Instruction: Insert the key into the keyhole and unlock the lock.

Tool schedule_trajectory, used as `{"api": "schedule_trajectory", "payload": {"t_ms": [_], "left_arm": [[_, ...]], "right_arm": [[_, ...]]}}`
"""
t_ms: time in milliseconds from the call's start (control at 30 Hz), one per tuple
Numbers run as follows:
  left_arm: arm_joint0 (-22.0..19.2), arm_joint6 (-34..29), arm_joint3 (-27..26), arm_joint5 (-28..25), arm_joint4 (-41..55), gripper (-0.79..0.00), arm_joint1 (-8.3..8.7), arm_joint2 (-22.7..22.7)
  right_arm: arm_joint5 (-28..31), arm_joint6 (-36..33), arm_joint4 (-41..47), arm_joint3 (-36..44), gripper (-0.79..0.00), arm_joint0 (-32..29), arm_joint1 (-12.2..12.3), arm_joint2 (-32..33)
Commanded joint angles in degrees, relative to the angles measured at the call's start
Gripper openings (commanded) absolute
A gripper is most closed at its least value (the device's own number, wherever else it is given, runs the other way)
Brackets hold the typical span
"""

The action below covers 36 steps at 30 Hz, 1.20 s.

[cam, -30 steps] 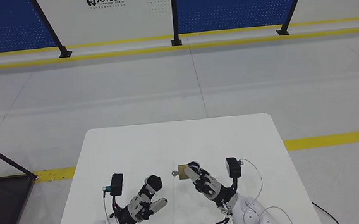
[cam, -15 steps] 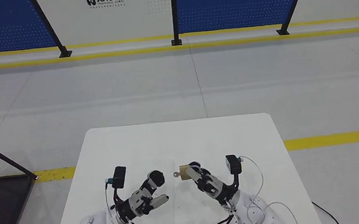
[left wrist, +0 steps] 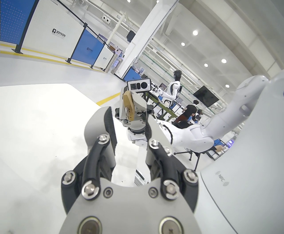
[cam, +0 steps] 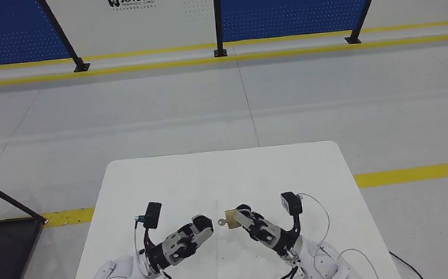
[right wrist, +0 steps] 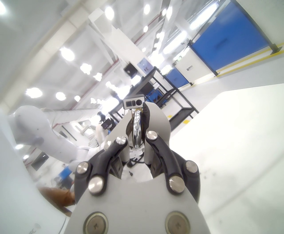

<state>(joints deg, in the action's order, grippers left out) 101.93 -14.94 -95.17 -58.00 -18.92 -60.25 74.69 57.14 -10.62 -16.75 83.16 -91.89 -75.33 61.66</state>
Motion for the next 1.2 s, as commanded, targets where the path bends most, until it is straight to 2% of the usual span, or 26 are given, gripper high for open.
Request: {"api": "schedule_trajectory", "payload": {"t_ms": [0, 67, 167, 333, 500, 533, 700, 800, 1167], "left_arm": [[-0.26, 1.00, 0.29, 0.00, -0.93, -0.600, 0.06, -0.69], [-0.59, 1.60, 0.64, 0.00, -1.68, -0.603, 0.16, -1.33], [-1.08, 2.70, 1.12, 0.00, -2.57, -0.539, 0.30, -2.19], [-1.68, 4.40, 1.86, 0.00, -3.52, -0.554, 0.59, -3.26], [-2.15, 5.71, 2.22, 0.00, -4.62, -0.616, 0.91, -4.23], [-2.20, 6.03, 2.33, 0.00, -4.84, -0.662, 0.97, -4.33], [-2.43, 7.30, 2.62, 0.00, -5.54, -0.686, 1.31, -4.95], [-2.54, 7.95, 2.97, 0.00, -6.11, -0.785, 1.48, -5.18], [-2.43, 12.34, 3.52, 0.32, -11.97, -0.785, 1.33, -4.88]], "right_arm": [[-0.33, -0.35, 0.28, 0.08, -0.785, 0.07, 0.11, -0.09], [-0.71, -0.66, 0.55, 0.14, -0.785, 0.12, 0.21, -0.26], [-1.42, -1.29, 0.48, 0.24, -0.785, 0.29, 0.34, -0.66], [-2.28, -1.52, 0.26, 0.37, -0.785, 0.50, 0.49, -1.17], [-2.64, -1.23, 0.15, 0.45, -0.785, 0.58, 0.63, -1.50], [-2.75, -1.19, 0.01, 0.50, -0.785, 0.60, 0.66, -1.58], [-3.23, -0.83, -0.67, 0.74, -0.785, 0.53, 0.78, -1.93], [-3.55, -0.66, -1.04, 0.85, -0.785, 0.53, 0.86, -2.12], [-5.02, 0.10, -2.86, 1.38, -0.785, 0.42, 1.15, -2.70]]}}
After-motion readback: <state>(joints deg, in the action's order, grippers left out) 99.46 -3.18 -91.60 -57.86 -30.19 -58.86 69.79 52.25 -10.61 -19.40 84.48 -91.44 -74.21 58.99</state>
